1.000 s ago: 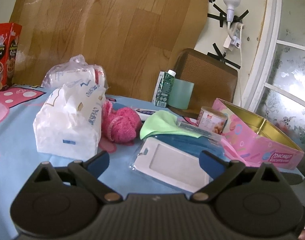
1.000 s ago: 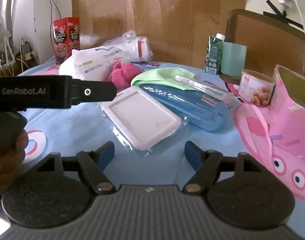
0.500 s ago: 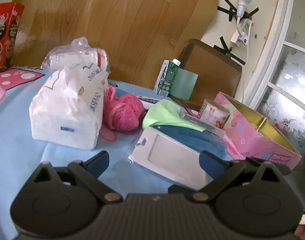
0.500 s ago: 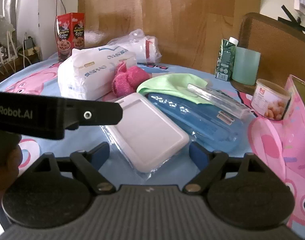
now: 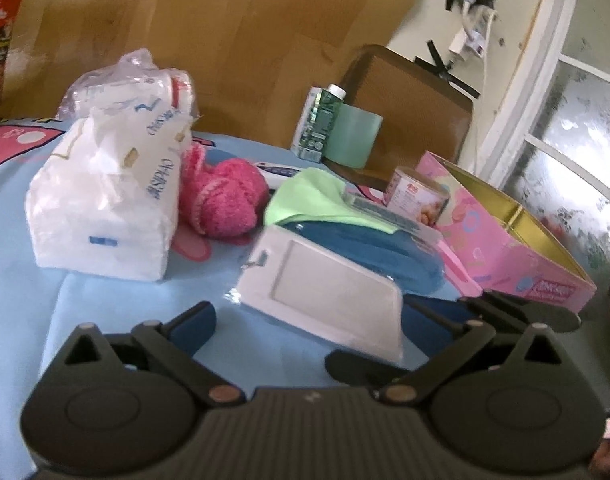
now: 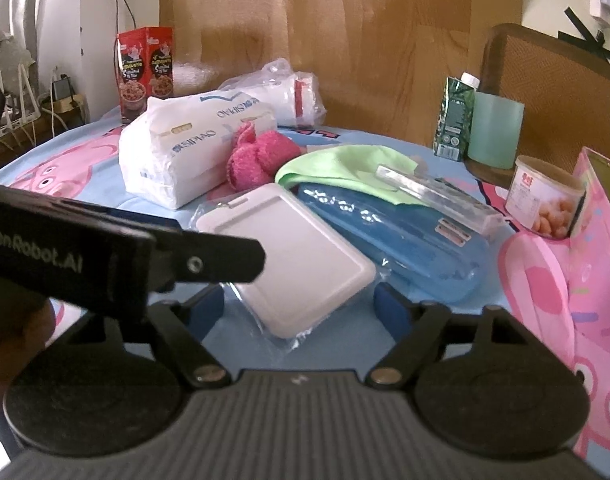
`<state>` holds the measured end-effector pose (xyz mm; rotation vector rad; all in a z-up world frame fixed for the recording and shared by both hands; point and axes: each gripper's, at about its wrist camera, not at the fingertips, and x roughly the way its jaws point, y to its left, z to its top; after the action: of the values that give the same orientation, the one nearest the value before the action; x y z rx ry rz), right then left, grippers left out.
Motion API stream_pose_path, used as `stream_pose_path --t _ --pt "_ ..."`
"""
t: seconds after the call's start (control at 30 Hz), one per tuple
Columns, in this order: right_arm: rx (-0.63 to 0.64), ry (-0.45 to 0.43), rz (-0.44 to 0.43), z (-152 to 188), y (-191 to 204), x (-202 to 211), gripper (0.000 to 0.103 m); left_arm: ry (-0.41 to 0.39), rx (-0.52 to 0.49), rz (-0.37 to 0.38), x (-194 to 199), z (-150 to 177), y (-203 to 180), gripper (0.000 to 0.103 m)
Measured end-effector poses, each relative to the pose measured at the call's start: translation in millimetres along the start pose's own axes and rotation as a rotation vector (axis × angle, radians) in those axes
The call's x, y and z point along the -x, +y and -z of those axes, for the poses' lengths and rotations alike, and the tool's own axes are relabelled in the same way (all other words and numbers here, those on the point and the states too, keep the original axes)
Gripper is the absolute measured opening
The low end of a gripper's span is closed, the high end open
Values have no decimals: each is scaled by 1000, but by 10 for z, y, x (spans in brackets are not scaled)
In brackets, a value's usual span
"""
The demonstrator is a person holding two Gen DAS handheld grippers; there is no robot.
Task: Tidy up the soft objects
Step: 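Close the right gripper on the white card holder edge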
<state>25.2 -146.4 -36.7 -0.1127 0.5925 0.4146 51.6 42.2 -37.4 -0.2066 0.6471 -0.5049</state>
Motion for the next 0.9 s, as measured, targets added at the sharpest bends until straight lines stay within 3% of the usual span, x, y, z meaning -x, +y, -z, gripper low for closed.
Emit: stream_pose_path --t 0.33,0.9 --pt "-13 -16 -10 14 -28 19 73 26 -52 13 -33 18 -85 102" --pt "10 -50 -16 79 -55 137 64 44 -78 106 -38 20 -119 99"
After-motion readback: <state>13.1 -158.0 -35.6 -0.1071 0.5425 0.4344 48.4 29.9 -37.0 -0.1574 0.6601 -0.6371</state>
